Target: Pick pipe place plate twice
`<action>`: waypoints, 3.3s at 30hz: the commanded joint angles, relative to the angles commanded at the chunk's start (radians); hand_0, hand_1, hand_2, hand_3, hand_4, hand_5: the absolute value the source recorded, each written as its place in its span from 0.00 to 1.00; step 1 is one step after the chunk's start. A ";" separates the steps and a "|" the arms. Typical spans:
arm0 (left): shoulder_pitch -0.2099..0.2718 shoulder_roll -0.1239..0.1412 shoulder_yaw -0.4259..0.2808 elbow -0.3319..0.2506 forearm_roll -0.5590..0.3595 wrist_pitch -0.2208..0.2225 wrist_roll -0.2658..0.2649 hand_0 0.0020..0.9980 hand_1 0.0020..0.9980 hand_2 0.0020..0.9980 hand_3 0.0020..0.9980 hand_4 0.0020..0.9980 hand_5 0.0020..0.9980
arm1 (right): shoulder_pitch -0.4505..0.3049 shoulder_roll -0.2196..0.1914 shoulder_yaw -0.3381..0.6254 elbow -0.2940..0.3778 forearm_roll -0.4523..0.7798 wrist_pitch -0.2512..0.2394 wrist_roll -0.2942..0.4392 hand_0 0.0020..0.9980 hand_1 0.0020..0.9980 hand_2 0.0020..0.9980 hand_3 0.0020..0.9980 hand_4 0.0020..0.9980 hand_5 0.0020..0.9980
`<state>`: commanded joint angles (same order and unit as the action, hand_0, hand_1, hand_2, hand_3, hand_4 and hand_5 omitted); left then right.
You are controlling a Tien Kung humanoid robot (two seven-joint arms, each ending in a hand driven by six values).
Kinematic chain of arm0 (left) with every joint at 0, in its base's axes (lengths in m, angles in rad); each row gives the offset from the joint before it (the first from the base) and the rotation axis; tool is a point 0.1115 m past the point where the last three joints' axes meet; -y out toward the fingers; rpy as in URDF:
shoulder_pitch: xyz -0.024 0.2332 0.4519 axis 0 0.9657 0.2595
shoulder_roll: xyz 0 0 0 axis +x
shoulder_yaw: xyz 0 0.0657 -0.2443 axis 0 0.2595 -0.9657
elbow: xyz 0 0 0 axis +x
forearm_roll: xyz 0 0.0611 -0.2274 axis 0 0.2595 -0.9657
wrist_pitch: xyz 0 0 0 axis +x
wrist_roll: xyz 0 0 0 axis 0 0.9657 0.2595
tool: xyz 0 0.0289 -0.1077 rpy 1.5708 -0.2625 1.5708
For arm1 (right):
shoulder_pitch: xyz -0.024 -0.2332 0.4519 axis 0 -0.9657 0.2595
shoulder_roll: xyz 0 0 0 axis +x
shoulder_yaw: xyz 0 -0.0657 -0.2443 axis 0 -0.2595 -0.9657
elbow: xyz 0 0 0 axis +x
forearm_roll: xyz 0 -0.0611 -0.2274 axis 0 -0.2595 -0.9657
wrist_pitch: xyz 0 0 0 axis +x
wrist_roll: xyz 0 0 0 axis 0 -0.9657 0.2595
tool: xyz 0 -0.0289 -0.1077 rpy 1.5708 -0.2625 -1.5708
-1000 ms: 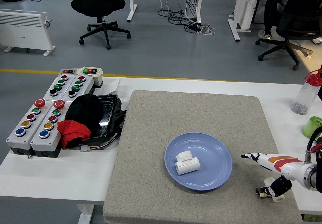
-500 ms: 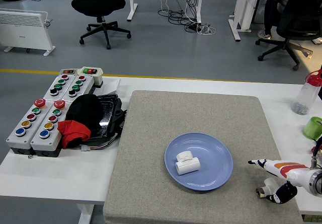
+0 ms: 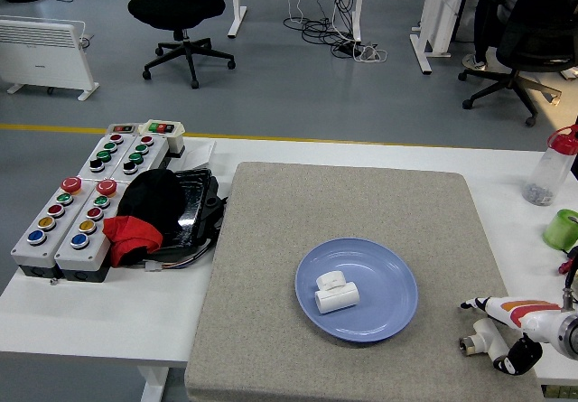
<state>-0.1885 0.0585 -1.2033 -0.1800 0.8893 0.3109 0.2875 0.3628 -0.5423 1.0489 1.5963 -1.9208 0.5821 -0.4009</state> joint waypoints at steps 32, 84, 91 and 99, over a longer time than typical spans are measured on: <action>0.000 -0.001 0.000 0.000 0.003 -0.002 0.002 0.71 0.76 0.72 0.66 0.40 1.00 | 0.010 0.007 0.000 0.008 0.018 -0.057 -0.012 0.39 0.48 0.54 0.77 0.63 0.17; 0.006 -0.003 0.008 0.000 -0.003 -0.004 0.003 0.71 0.76 0.72 0.66 0.40 1.00 | 0.269 0.213 -0.263 -0.147 -0.031 -0.190 0.140 0.83 0.82 0.96 0.94 0.65 0.15; 0.007 -0.003 0.007 0.000 0.000 -0.004 0.003 0.71 0.76 0.72 0.66 0.40 1.00 | 0.265 0.217 -0.252 -0.156 -0.051 -0.202 0.136 0.91 0.91 1.00 1.00 0.67 0.13; 0.007 -0.002 0.007 0.000 0.001 -0.004 0.004 0.71 0.76 0.72 0.66 0.40 1.00 | 0.260 0.215 -0.223 -0.155 -0.061 -0.219 0.139 0.91 0.91 1.00 1.00 0.66 0.14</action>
<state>-0.1816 0.0560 -1.1964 -0.1800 0.8902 0.3064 0.2911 0.6224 -0.3270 0.8263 1.4415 -1.9819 0.3630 -0.2617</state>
